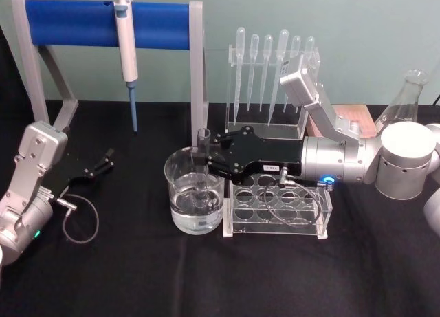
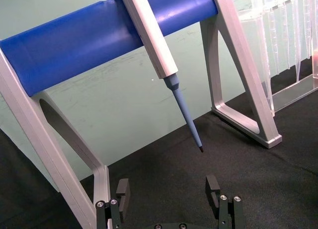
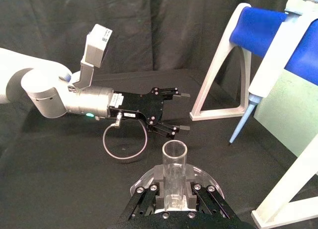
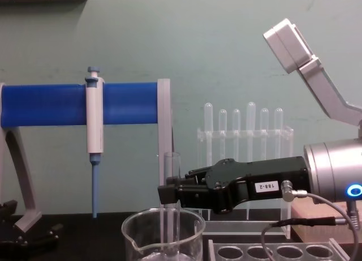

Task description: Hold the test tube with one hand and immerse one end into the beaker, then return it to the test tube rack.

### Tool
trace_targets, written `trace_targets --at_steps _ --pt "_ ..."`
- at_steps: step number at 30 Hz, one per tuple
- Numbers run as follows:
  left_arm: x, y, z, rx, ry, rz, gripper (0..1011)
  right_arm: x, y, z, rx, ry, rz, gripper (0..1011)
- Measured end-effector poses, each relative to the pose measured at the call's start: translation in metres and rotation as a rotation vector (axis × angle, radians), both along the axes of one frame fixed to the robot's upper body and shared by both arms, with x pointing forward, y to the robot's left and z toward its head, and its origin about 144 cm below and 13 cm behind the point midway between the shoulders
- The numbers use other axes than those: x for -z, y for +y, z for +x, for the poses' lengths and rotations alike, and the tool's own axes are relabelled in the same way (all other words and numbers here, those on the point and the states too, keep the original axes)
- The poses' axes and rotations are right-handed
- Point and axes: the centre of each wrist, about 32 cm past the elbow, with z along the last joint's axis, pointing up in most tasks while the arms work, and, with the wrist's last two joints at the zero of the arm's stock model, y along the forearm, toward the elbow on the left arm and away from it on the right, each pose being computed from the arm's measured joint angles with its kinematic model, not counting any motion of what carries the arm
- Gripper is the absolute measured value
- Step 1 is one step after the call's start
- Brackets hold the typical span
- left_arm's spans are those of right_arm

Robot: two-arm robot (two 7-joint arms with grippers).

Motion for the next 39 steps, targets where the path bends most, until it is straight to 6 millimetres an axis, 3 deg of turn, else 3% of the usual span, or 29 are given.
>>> trace_targets --at_steps 39 --pt "0.0000 0.0000 0.0000 0.000 0.000 0.000 1000 0.0001 0.0000 0.0000 0.001 0.000 0.000 238"
